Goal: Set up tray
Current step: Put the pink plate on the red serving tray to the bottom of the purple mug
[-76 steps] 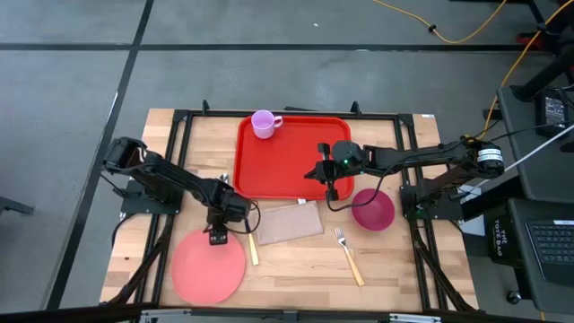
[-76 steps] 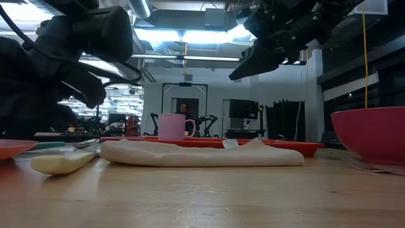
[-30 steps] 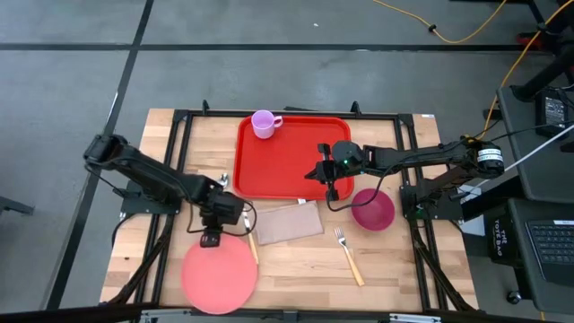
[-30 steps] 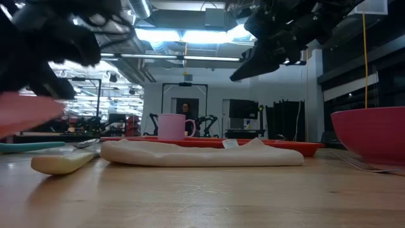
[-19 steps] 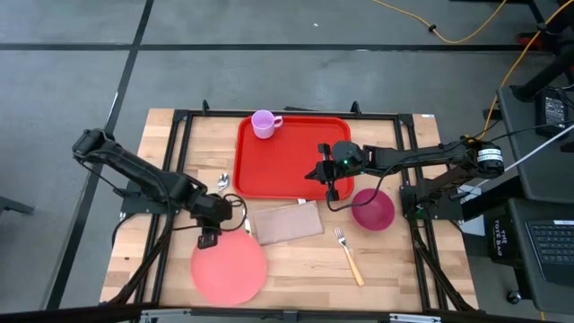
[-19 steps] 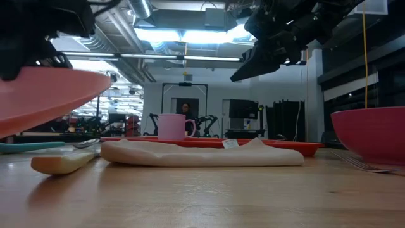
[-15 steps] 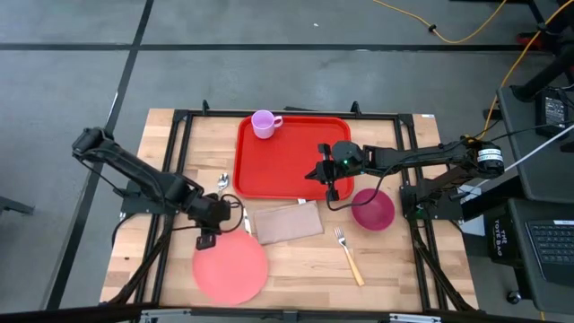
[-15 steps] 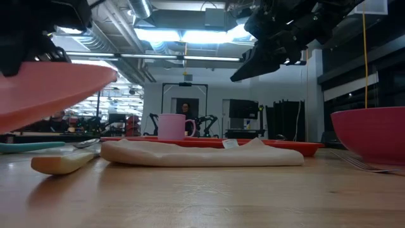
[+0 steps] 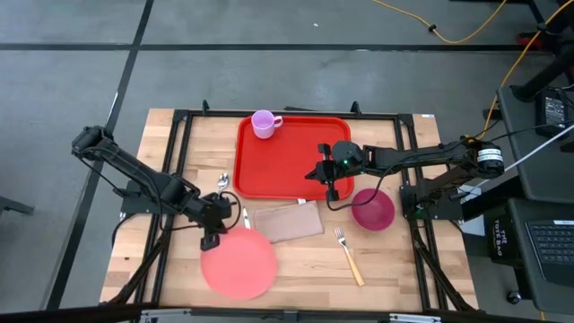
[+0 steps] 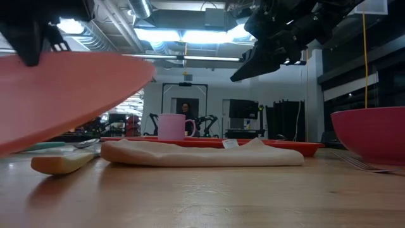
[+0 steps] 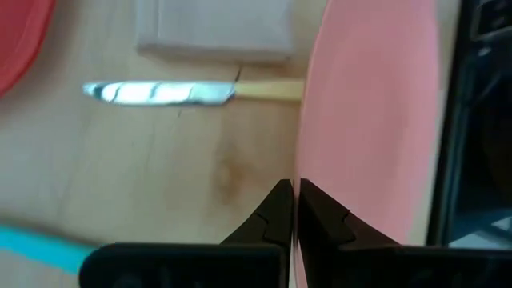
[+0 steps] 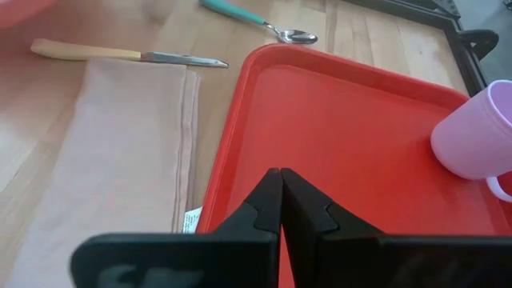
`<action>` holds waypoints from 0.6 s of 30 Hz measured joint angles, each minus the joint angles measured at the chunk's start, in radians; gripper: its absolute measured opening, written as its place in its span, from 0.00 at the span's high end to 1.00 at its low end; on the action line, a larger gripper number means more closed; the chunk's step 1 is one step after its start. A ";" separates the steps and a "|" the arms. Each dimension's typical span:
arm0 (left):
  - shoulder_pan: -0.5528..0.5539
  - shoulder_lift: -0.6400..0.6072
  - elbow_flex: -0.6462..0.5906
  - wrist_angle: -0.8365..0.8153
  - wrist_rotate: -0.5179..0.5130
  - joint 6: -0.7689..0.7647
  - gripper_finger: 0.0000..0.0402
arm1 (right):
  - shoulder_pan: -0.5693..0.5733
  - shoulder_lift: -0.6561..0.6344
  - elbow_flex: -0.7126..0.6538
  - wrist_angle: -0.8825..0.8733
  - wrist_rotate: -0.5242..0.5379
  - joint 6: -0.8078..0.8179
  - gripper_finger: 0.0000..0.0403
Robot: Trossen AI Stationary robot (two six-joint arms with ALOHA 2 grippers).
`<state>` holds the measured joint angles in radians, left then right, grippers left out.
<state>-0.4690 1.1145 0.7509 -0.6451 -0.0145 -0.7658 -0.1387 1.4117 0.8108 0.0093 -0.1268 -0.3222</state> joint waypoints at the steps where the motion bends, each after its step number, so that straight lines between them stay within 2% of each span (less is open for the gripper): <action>1: 0.000 -0.004 0.000 0.013 -0.001 0.000 1.00 | 0.000 0.000 0.000 0.000 0.000 0.000 0.98; 8: 0.000 -0.053 0.000 0.052 -0.039 -0.013 1.00 | 0.000 0.000 0.000 0.000 0.000 0.003 0.98; 13: 0.000 -0.100 0.000 0.051 -0.130 0.027 1.00 | 0.000 0.000 0.000 0.000 0.000 0.003 0.98; 18: 0.000 -0.155 0.000 0.075 -0.250 -0.029 1.00 | 0.000 0.000 0.000 0.000 -0.006 0.002 0.98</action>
<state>-0.4686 0.9592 0.7509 -0.5705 -0.2649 -0.7948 -0.1387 1.4117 0.8108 0.0090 -0.1331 -0.3202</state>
